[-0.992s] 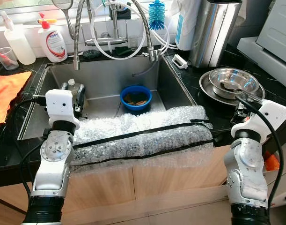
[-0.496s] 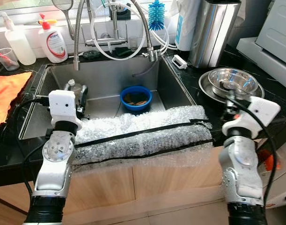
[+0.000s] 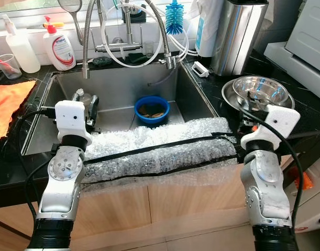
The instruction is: Kitchen organization
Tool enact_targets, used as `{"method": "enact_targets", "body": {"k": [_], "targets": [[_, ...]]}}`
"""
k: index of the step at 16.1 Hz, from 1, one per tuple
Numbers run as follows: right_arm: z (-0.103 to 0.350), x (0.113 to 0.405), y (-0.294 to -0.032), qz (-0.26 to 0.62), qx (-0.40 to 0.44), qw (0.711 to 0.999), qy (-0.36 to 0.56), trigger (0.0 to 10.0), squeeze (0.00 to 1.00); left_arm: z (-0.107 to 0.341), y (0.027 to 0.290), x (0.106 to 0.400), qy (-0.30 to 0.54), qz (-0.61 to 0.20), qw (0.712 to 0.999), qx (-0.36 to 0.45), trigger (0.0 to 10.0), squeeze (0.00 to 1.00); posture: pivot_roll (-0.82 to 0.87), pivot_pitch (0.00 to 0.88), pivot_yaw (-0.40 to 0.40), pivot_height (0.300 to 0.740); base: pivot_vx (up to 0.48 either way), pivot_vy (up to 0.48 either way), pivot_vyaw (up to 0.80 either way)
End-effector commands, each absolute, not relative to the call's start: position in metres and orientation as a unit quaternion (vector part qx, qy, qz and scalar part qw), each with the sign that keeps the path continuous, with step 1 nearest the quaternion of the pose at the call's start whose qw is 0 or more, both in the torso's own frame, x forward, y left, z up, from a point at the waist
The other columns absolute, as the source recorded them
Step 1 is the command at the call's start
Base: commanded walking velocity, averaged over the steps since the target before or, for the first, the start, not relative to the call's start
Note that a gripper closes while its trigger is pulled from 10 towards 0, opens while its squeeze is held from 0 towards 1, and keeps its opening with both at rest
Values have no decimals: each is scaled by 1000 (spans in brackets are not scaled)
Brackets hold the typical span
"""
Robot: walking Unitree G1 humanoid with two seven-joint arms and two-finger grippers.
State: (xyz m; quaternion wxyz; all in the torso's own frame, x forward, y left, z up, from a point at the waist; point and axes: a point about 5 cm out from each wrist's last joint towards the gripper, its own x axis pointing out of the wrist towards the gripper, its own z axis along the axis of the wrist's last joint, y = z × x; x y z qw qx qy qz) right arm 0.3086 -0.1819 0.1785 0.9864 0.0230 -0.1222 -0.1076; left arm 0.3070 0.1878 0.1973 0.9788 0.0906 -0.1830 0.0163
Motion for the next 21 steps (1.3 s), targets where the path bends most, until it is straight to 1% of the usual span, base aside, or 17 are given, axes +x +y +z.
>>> {"method": "enact_targets", "body": {"k": [1, 4, 6, 7, 11, 12, 14, 15, 16, 21], "targets": [[182, 310, -181, -109, 19, 985, -130, 10000, 0, 195, 185, 308, -174, 10, 980, 100, 10000, 0, -6, 0, 34, 740, 0, 0, 0], [187, 309, -183, -113, 2, 983, -146, 10000, 0, 194, 184, 308, -174, 9, 980, 99, 10000, 0, -8, 0, 32, 740, 0, 0, 0], [191, 309, -184, -109, -30, 981, -156, 10000, 0, 194, 185, 308, -173, 10, 980, 99, 10000, 0, -6, 0, 32, 740, 0, 0, 0], [190, 309, -184, -110, -33, 981, -158, 10000, 0, 194, 185, 308, -174, 9, 980, 98, 10000, 0, -6, 0, 32, 740, 0, 0, 0], [189, 306, -186, -92, -104, 977, -160, 10000, 0, 192, 185, 306, -171, 9, 980, 98, 10000, 0, -5, 0, 32, 740, 0, 0, 0], [185, 304, -191, -88, -112, 978, -150, 10000, 1000, 191, 185, 307, -170, 8, 981, 98, 10000, 0, -5, 0, 32, 740, 0, 0, 0], [180, 303, -200, -106, -121, 978, -131, 10000, 1000, 191, 185, 307, -169, 7, 981, 98, 10000, 0, -8, 0, 32, 740, 0, 0, 0], [177, 304, -205, -115, -131, 978, -118, 10000, 282, 191, 184, 308, -169, 5, 981, 98, 10000, 0, -7, 0, 32, 740, 0, 0, 0], [175, 305, -207, -119, -132, 978, -109, 10000, 0, 191, 184, 308, -169, 4, 981, 98, 10000, 0, -7, 0, 31, 740, 0, 0, 0], [170, 311, -206, -104, -121, 984, -83, 10000, 0, 191, 184, 307, -168, 5, 981, 99, 10000, 0, -2, 0, 31, 740, 0, 0, 0]]}}
